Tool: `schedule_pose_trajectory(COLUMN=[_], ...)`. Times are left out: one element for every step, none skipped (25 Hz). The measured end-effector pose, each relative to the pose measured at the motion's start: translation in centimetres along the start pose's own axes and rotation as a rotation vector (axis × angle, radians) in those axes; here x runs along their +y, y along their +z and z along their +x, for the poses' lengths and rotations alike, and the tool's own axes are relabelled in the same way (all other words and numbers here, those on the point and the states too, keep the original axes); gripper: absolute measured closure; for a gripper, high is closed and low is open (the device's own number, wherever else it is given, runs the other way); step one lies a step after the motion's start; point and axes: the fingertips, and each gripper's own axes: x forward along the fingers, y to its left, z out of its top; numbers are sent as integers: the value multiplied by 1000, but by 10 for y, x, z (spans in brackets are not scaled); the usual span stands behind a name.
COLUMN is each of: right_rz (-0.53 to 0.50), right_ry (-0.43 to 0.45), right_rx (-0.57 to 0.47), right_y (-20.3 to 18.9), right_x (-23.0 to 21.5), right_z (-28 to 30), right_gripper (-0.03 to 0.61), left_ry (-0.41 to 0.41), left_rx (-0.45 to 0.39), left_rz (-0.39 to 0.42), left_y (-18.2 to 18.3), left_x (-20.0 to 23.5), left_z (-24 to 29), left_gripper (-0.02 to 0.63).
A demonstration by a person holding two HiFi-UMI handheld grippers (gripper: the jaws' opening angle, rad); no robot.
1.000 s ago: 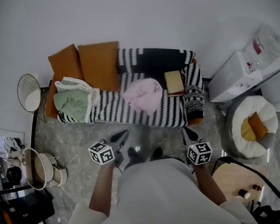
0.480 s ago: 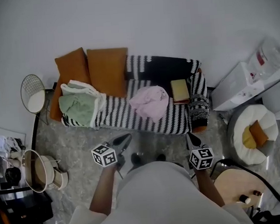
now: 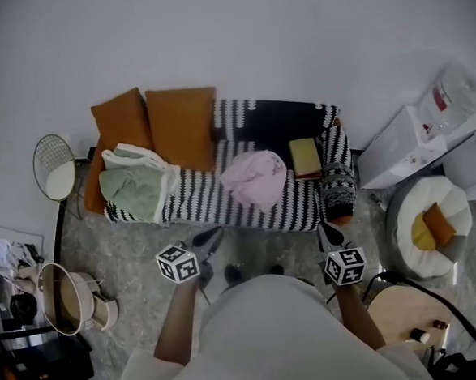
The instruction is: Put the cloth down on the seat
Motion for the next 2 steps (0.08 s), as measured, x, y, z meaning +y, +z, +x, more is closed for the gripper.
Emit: schedule_pose_trajectory(right_rz=[-2, -4], right_ry=[-1, -1], right_rx=[0, 0], right_y=[1, 1], right_x=[0, 0], right_z=[0, 0], right_gripper=[575, 574], left_ry=[0, -1], left_rx=[-1, -2], left_rz=[1, 1], left_y=[1, 1], left_x=[1, 1], left_z=[0, 0], left_gripper=[612, 614])
